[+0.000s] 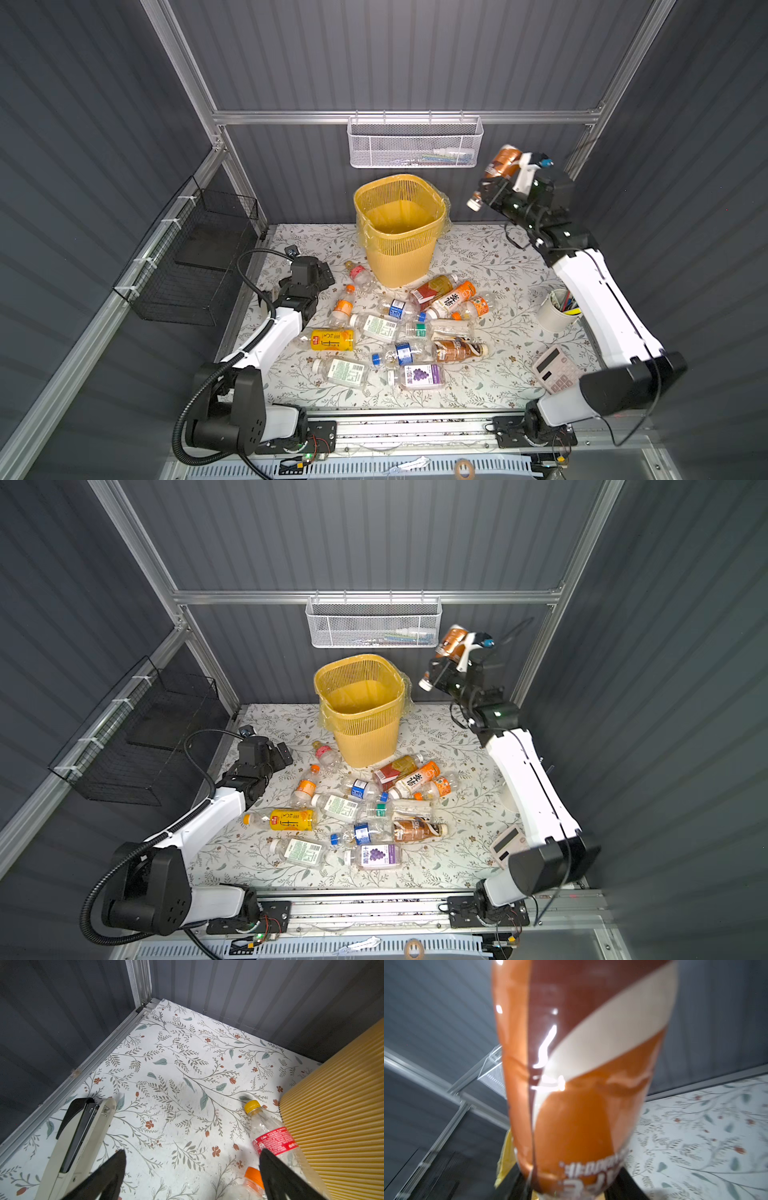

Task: Throw the plastic bottles in the bin
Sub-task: 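Lift the brown bottle with the right gripper and drop it into the bin, then move left gripper to the red-label Coke bottle while right gripper returns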

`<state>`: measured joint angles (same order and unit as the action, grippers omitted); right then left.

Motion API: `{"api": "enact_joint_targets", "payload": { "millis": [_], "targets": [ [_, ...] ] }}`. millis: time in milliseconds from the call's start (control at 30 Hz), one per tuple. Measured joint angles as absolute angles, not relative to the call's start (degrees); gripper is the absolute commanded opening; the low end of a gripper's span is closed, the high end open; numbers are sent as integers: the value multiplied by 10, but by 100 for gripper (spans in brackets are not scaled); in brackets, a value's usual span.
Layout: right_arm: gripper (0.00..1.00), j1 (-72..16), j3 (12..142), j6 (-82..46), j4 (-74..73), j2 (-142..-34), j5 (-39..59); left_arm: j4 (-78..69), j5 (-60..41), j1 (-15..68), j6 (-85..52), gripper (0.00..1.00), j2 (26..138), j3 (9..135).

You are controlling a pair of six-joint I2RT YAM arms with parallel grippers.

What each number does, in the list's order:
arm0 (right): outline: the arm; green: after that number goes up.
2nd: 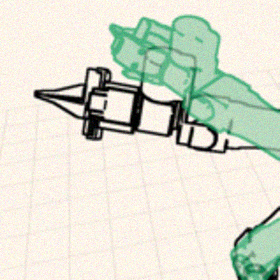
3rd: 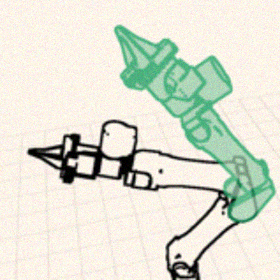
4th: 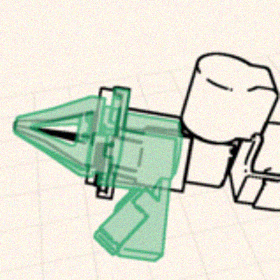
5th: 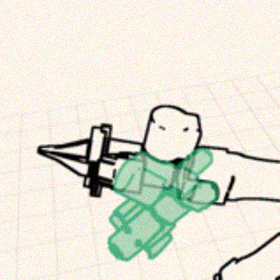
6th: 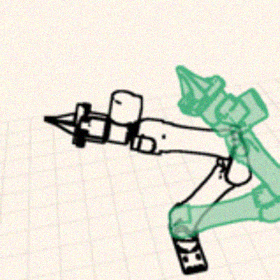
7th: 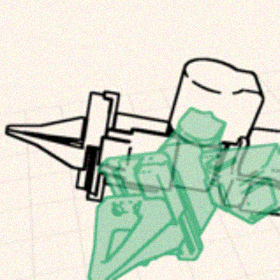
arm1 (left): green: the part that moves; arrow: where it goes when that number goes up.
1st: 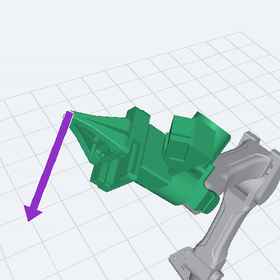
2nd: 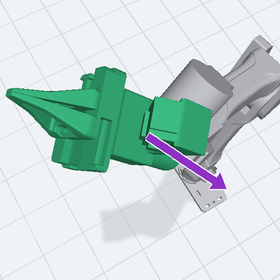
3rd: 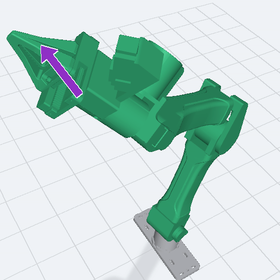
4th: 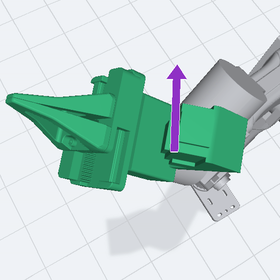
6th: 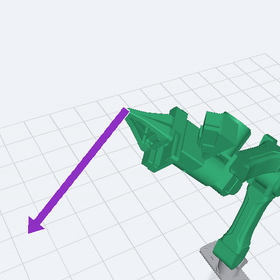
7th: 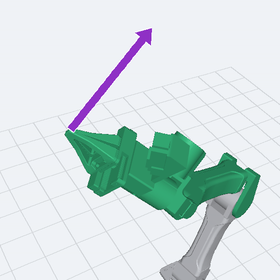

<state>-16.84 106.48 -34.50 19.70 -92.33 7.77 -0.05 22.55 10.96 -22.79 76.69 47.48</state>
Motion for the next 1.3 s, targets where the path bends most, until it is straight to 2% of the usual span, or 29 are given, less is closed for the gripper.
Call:
{"api": "enact_joint_targets", "payload": {
  "millis": [33, 133, 200, 300, 467, 733, 1100, 1300],
  "targets": [
    [76, -185, 1138, -335, 220, -977, 95, 3, 225, 110, -229, 100, 768, 475],
    [98, -218, 1331, -309, 295, -1110, 117, 13, 223, 110, -232, 100, 777, 477],
    [99, -225, 1404, -295, 340, -1160, 118, 20, 222, 110, -232, 100, 777, 477],
    [99, -222, 1408, -284, 381, -1162, 105, 24, 223, 110, -232, 100, 777, 477],
    [99, -214, 1274, -275, 359, -1055, 72, 26, 223, 110, -233, 100, 776, 477],
    [99, -176, 1000, -285, 245, -869, 45, 39, 203, 110, -254, 100, 780, 493],
    [99, -103, 689, -360, 204, -783, 33, 46, 111, 110, -322, 100, 841, 541],
    [99, -70, 605, -396, 203, -733, 24, 44, 30, 110, -350, 98, 909, 579]
  ]
}}
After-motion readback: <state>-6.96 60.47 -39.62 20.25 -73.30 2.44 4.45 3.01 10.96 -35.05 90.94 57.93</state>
